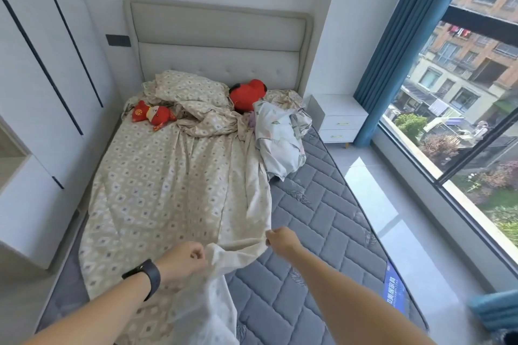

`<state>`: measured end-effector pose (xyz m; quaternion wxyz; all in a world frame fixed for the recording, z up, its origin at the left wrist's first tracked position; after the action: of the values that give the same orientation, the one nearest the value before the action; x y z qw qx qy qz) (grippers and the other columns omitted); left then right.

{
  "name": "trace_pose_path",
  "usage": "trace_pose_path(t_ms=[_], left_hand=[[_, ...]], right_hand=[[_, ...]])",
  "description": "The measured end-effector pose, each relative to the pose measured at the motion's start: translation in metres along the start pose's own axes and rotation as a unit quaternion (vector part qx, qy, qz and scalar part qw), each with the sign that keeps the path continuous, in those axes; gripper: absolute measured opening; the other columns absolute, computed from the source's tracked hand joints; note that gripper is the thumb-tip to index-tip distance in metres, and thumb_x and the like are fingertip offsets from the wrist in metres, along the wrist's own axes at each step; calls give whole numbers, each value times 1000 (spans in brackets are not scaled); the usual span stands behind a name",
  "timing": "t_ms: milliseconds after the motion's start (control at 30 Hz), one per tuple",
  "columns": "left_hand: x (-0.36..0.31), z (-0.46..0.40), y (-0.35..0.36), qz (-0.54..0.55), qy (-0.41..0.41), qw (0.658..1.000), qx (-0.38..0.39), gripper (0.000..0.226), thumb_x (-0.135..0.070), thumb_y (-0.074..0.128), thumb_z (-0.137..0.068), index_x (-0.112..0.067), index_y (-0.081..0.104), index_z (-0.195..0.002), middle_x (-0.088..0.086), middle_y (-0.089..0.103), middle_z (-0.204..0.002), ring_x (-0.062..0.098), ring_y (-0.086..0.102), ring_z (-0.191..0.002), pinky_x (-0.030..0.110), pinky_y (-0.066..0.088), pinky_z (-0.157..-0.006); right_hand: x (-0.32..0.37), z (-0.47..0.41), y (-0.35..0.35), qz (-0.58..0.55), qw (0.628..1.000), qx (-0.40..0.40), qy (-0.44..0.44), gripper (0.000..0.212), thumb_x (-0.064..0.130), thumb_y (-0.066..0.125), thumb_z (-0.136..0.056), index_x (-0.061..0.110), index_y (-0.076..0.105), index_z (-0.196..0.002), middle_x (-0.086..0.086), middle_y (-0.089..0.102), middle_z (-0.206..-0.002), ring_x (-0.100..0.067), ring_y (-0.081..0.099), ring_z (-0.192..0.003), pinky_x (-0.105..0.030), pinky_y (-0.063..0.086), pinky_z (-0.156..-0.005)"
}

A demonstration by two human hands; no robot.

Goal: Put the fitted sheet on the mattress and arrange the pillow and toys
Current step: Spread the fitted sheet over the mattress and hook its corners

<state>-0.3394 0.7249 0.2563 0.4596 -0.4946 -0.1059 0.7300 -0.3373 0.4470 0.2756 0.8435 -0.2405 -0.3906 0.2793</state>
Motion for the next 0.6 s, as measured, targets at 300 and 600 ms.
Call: trace_pose_path(t_ms=[300,600], left_hand=[[-169,-36,93,174,-35,982,-62,24,-26,60,-96,-5,59,-84,3,60,-79,15,63,-78,31,44,-69],[-252,-82,152,203,-33,979,3,15,-22,61,-96,-10,66,-89,2,66,-88,17,66,-85,29,48,-69]], right_hand=[[-83,-13,-114,59,993,57,-90,28,24,46,-93,6,66,-85,-13,72,-100,-27,57,-72,-33,42,-60],[-126,-10,-203,13,993,-14,-118,29,26,50,-98,2,66,-92,-10,66,-84,-20,54,-71,-30,39,-61]])
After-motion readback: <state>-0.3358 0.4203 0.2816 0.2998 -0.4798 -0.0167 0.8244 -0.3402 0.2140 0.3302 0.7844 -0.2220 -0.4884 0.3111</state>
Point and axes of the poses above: each hand's wrist, its own z-axis away from the middle knuckle, its own y-axis out of the palm, x = y × z, the point moved 3 cm from there along -z, towards the middle knuckle
